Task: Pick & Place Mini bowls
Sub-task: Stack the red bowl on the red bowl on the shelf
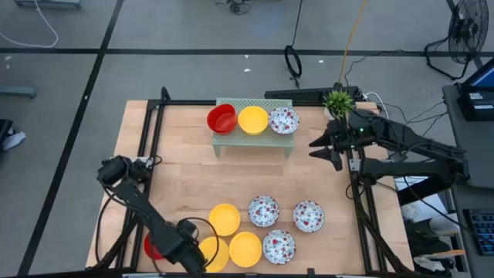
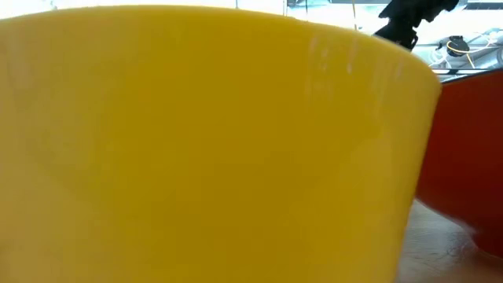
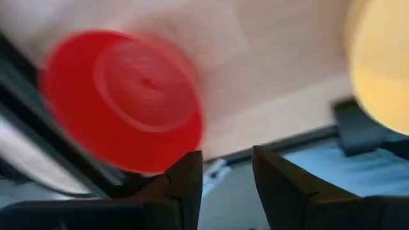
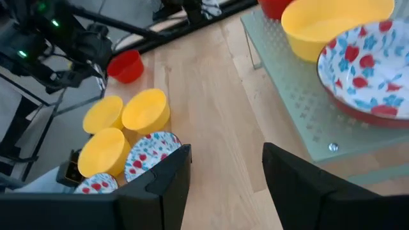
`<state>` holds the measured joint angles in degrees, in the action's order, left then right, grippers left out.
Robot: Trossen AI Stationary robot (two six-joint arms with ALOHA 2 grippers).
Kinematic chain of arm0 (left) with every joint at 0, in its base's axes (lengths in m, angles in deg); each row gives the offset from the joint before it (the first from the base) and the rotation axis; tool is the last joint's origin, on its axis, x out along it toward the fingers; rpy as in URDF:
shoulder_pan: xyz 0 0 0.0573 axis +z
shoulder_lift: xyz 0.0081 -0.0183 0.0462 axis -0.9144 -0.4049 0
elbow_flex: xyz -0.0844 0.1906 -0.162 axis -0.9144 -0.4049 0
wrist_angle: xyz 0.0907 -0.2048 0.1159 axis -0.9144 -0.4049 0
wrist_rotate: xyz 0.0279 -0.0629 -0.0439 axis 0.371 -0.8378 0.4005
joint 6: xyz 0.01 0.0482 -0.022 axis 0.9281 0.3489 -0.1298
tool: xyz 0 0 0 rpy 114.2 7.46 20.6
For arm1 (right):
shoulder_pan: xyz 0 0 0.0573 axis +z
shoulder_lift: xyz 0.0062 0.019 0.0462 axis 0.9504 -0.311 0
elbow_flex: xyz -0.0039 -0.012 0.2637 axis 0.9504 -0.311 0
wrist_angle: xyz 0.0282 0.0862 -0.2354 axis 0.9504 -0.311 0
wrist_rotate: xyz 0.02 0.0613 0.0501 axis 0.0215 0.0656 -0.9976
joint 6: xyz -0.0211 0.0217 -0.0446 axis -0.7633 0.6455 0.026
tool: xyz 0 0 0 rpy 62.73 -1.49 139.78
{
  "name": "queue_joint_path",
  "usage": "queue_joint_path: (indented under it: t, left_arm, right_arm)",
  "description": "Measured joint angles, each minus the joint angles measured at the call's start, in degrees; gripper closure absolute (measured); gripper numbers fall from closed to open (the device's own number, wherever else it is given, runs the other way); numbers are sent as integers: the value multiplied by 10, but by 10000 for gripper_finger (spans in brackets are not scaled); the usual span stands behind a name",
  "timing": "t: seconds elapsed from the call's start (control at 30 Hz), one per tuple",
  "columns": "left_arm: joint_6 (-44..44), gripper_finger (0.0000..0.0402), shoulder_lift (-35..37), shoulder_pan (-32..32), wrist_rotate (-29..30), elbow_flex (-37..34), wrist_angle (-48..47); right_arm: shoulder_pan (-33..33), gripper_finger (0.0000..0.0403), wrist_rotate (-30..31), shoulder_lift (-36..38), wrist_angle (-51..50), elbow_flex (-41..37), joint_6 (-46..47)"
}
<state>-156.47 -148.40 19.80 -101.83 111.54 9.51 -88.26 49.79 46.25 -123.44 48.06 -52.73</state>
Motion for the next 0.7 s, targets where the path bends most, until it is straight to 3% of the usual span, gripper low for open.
queue_joint_path:
  t: [0.13,0.3,0.57,0.7]
  left_arm:
    - [-13,261,0,-1,6,-22,21]
    - [-10,261,0,0,-27,-64,22]
    - [7,261,0,1,-35,-121,107]
    - [25,261,0,1,-35,-131,106]
  right_arm:
    - [0,220,0,0,23,-35,0]
    - [0,220,0,0,45,-70,5]
    - [0,220,0,6,76,-71,6]
    - [0,220,-1,11,95,-71,6]
